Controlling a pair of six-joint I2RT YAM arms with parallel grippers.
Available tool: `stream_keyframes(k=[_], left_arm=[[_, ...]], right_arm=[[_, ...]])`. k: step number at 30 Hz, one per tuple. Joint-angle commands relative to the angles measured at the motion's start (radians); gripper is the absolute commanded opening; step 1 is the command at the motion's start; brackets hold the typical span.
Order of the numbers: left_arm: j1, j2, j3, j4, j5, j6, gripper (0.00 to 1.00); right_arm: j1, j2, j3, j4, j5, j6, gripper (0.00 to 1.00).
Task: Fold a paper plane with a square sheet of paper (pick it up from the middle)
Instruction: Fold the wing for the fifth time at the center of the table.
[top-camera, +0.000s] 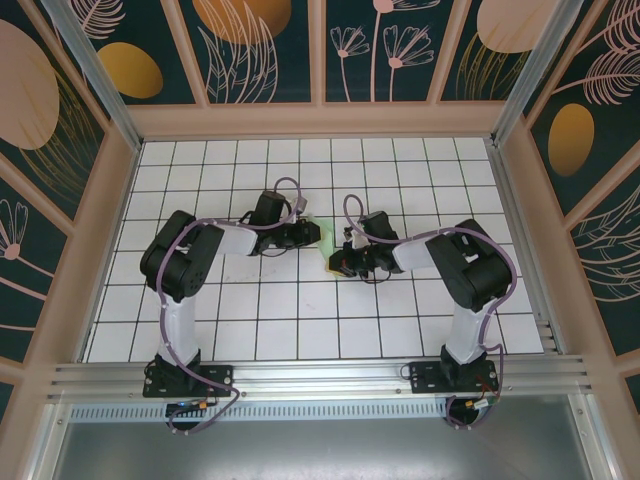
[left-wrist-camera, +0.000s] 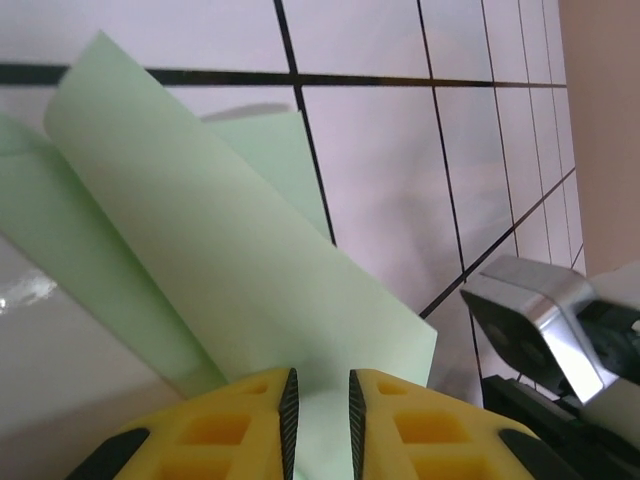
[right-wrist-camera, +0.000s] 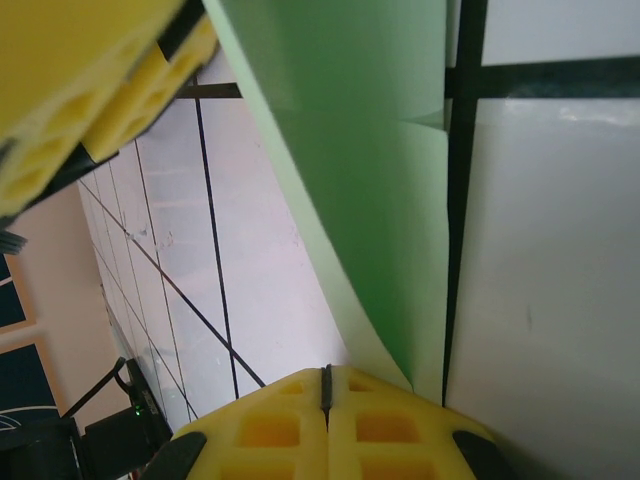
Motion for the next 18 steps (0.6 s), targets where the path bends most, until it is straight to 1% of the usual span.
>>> stream_keyframes(k=[1, 11, 18], left_arm=[[0.005, 0.032, 0.036, -0.002, -0.011, 0.018, 0.23], [0.005, 0.004, 0.041, -0.061, -0.073, 0.037, 0.22], [0.005, 0.042, 0.060, -0.080, -0.072, 0.035, 0.22]], right_arm=[[-0.013, 0.062, -0.014, -0.125, 0.088, -0.013, 0.03], [-0.013, 0.061, -0.006, -0.144, 0.093, -0.025, 0.03], [-0.012, 0.057, -0.008, -0.147, 0.093, -0.029, 0.03]])
